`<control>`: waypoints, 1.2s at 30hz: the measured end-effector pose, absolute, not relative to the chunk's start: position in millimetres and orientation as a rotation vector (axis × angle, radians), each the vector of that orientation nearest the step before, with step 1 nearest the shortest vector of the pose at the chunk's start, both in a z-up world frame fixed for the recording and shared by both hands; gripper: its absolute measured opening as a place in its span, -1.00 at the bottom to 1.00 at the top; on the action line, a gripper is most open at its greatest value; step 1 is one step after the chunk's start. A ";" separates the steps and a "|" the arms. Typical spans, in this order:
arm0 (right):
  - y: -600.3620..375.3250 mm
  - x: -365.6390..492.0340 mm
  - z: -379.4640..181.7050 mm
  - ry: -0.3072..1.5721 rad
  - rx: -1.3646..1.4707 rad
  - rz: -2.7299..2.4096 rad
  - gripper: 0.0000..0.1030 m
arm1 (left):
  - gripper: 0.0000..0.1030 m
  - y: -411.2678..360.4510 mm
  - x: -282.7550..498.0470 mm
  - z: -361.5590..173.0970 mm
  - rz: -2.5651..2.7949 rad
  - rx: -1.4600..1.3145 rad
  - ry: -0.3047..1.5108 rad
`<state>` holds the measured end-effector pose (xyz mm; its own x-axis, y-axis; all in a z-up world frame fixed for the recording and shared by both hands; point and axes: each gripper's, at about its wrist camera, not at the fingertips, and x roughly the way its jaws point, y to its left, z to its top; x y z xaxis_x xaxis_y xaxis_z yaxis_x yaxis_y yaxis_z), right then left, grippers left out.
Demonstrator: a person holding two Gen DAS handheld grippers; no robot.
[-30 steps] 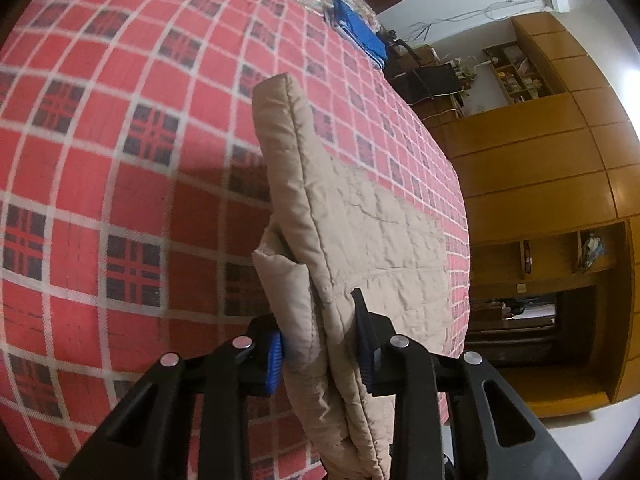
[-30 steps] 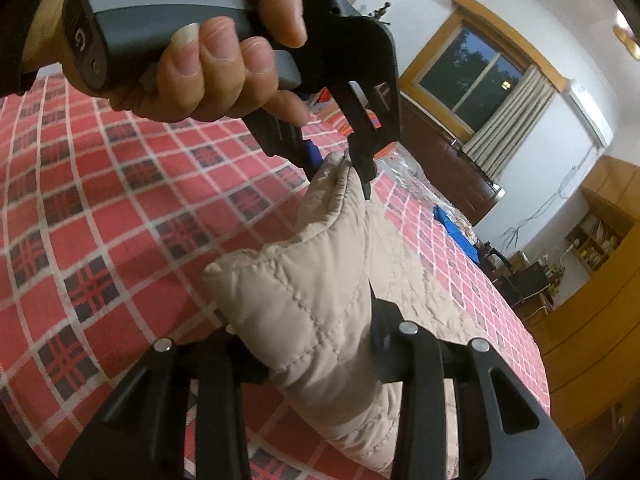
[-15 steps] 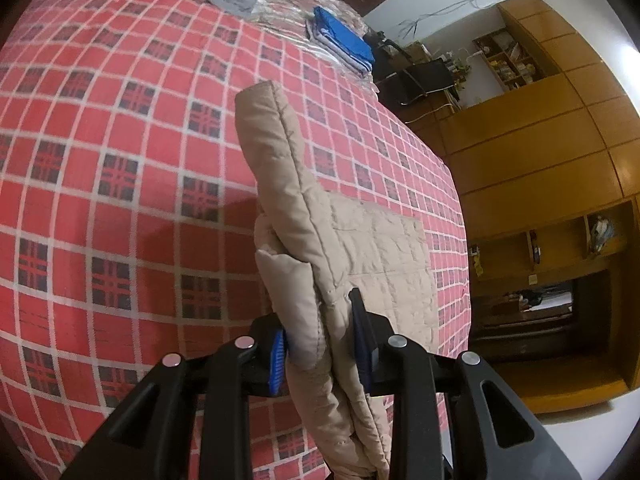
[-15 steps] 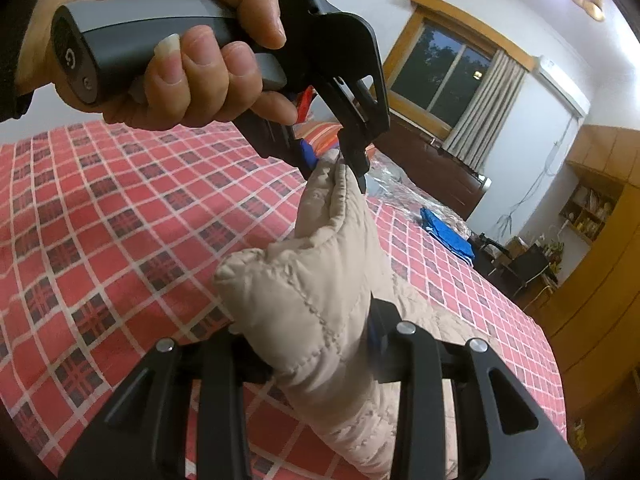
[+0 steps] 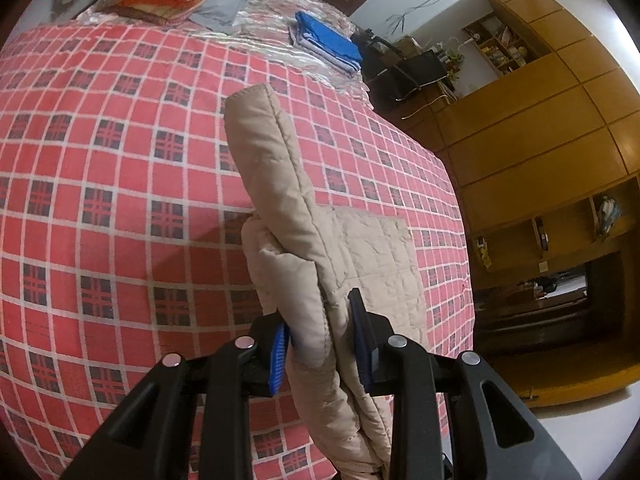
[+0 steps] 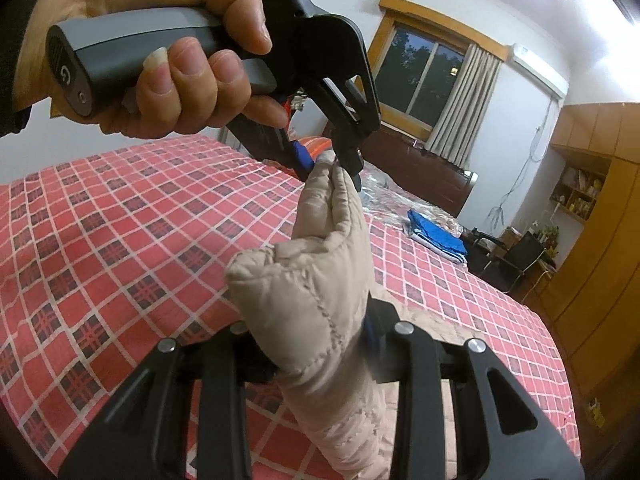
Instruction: Fold large clothes
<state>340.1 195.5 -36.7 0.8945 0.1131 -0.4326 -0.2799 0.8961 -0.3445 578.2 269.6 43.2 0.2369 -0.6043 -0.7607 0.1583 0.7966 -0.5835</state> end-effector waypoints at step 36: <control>78.2 328.2 -19.2 0.383 -0.217 0.105 -0.42 | -0.45 108.0 571.8 93.6 -0.575 -0.218 1.225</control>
